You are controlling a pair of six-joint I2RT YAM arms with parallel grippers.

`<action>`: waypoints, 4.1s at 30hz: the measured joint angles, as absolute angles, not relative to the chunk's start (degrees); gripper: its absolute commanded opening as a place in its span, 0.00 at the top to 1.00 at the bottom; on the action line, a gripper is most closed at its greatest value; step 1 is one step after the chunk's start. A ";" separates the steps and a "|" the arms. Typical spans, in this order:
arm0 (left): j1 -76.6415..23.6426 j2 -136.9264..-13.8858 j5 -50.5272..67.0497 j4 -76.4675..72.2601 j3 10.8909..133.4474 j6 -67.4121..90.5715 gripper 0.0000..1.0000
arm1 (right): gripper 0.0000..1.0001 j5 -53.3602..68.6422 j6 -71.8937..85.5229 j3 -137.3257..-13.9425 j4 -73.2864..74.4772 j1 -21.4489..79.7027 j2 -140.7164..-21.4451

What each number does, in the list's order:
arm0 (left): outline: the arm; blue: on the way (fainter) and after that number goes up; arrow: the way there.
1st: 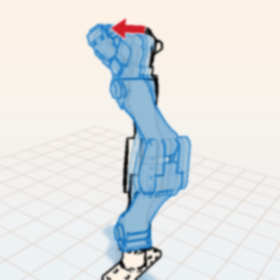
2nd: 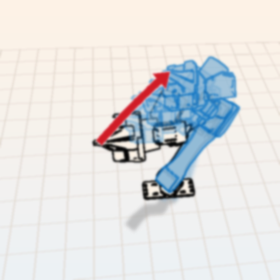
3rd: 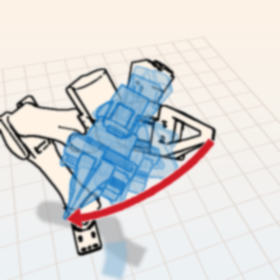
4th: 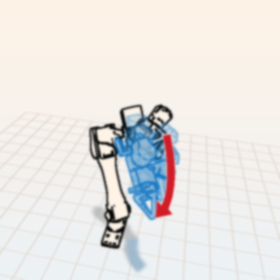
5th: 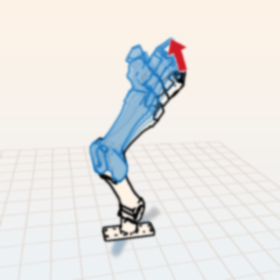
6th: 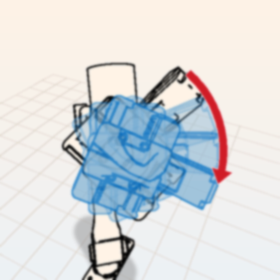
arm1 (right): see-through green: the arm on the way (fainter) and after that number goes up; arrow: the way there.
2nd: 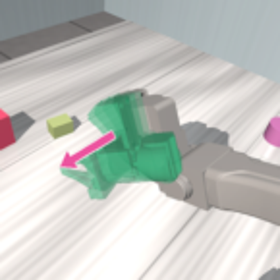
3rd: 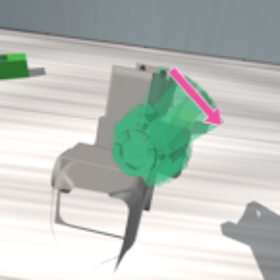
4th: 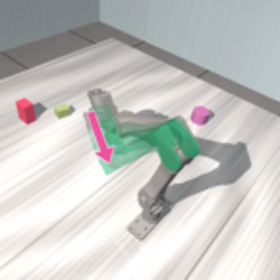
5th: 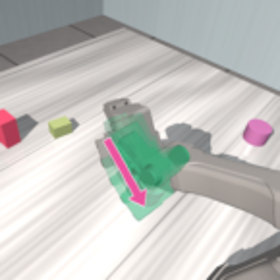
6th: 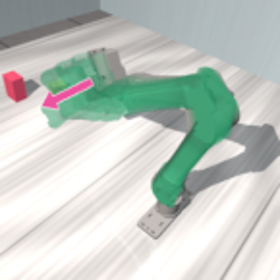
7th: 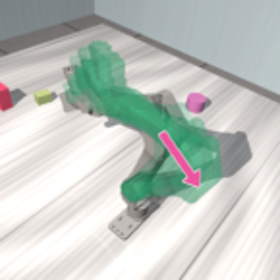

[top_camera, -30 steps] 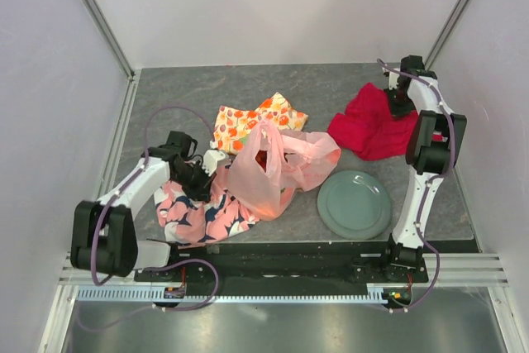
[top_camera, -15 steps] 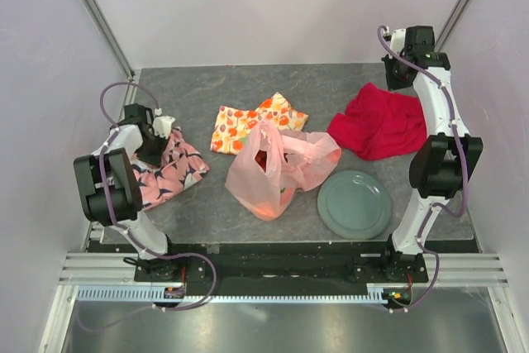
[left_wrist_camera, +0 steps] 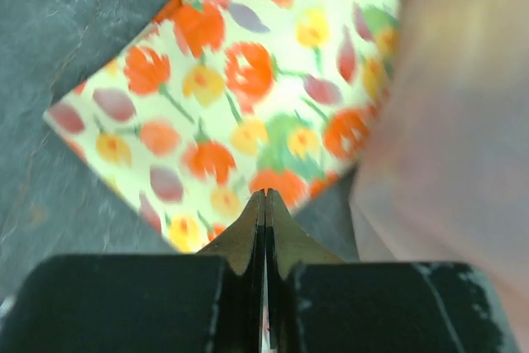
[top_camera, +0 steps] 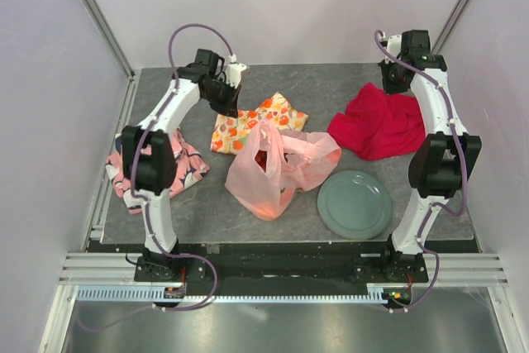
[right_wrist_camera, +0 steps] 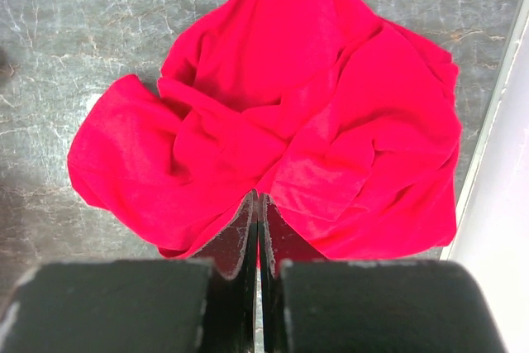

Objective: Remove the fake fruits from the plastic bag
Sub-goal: Move the distractor to the center of the board, then move the plate to the center of the board, then adjust the plastic bag at the center of the board.

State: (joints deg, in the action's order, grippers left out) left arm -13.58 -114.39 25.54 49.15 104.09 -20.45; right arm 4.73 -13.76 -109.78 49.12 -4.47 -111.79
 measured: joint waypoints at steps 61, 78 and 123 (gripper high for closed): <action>-22.70 -95.61 49.95 66.22 110.83 -29.76 0.03 | 0.19 18.98 -51.46 -66.57 69.23 -3.16 -93.19; -6.13 -80.49 46.83 56.23 103.33 -21.54 0.04 | 0.60 18.33 -51.09 -70.30 68.42 -8.71 -110.26; -25.67 -74.32 22.37 50.13 97.23 -17.30 0.02 | 0.02 43.00 -25.74 -111.53 55.20 8.40 -97.82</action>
State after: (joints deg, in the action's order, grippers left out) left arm -25.67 -74.32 22.37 50.13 97.23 -17.30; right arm 43.00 -25.74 -111.53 55.20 8.40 -97.82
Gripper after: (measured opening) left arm 0.983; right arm 0.981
